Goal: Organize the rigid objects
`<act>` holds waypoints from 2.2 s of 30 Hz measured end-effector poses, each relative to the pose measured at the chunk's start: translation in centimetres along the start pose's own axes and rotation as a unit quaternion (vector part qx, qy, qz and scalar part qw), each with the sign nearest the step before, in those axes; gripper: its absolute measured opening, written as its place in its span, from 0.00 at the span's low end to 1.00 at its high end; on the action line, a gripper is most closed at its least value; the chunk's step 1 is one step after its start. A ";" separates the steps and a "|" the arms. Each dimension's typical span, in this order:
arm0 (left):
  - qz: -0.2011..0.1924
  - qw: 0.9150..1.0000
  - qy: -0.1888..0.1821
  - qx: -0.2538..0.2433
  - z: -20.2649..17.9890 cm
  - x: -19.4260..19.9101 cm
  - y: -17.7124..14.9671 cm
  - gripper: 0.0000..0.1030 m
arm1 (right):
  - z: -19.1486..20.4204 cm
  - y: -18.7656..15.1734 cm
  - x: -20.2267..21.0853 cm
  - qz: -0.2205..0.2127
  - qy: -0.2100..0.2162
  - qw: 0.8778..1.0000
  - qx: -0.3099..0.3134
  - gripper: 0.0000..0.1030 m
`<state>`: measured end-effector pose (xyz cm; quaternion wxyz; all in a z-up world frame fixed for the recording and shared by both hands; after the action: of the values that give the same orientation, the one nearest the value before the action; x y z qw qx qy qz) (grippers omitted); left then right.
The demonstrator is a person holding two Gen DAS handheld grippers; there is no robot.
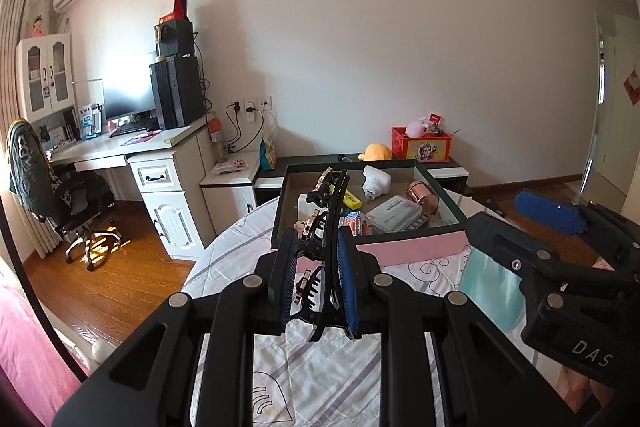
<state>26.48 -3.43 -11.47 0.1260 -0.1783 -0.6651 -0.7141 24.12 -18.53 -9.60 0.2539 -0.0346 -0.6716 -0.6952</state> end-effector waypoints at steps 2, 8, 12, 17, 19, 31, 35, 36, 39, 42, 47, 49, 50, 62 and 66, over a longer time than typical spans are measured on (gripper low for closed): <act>0.008 1.000 -0.008 0.006 -0.1 -1.3 0.3 0.19 | 0.0 0.6 -0.5 -0.003 -0.010 1.000 0.008 0.58; 0.073 0.997 -0.008 0.009 0.0 -6.5 -2.7 0.19 | -2.1 -4.0 -5.3 0.073 0.013 0.997 -0.034 0.52; 0.100 0.995 -0.015 0.009 0.2 -7.8 -5.1 0.19 | -3.1 -9.4 -5.5 0.110 -0.040 0.992 -0.037 0.83; 0.115 0.993 -0.008 0.011 0.3 -8.6 -5.8 0.19 | -6.3 -10.7 -7.6 0.149 -0.046 0.984 -0.082 0.83; 0.117 0.993 -0.008 0.011 0.4 -8.9 -5.5 0.19 | -6.1 -9.7 -8.2 0.143 -0.045 0.986 -0.071 0.83; 0.120 0.993 -0.010 -0.006 0.0 -10.6 -4.4 0.20 | -7.4 -8.1 -16.9 0.212 0.011 0.972 -0.102 0.40; 0.119 0.993 -0.014 -0.010 -0.3 -11.1 -4.1 0.20 | -7.0 -8.2 -16.2 0.200 0.020 0.976 -0.087 0.38; 0.122 0.992 -0.014 -0.013 -0.4 -11.4 -3.9 0.20 | -6.9 -8.0 -15.8 0.194 0.023 0.977 -0.086 0.38; 0.117 0.993 -0.025 -0.012 -0.5 -11.7 -3.3 0.19 | -6.6 -6.8 -14.3 0.170 0.018 0.982 -0.076 0.37; 0.112 0.993 -0.035 -0.009 -0.6 -12.2 -2.3 0.19 | -6.5 -5.3 -13.4 0.151 0.015 0.986 -0.067 0.37; 0.098 0.994 -0.044 -0.013 -0.8 -13.4 0.1 0.19 | -6.9 -2.8 -12.7 0.127 0.011 0.990 -0.056 0.37; 0.093 0.995 -0.040 -0.021 -1.0 -14.4 1.1 0.19 | -7.3 -2.0 -13.2 0.119 0.010 0.991 -0.056 0.37; 0.094 0.994 -0.040 -0.026 -1.2 -15.1 1.6 0.19 | -7.5 -1.6 -13.6 0.122 0.007 0.991 -0.054 0.37; 0.158 0.986 -0.038 -0.035 -1.3 -27.0 4.2 0.19 | -9.7 1.9 -22.9 0.154 -0.009 0.987 -0.038 0.38; 0.167 0.985 -0.032 -0.034 -1.3 -29.3 3.8 0.21 | -9.9 1.5 -25.5 0.165 -0.015 0.985 -0.039 0.38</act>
<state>54.45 -6.76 -20.42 0.2162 -0.3139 -0.6053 -0.6988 49.79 -20.05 -19.09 0.3536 -0.1655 -0.6329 -0.6686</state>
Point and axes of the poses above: each gripper's, at about its wrist camera, not at the fingertips, and x roughly against the way its jaws point, z to its left, y to its top, the point moved 2 cm from there along -x, roughly the way its jaws point
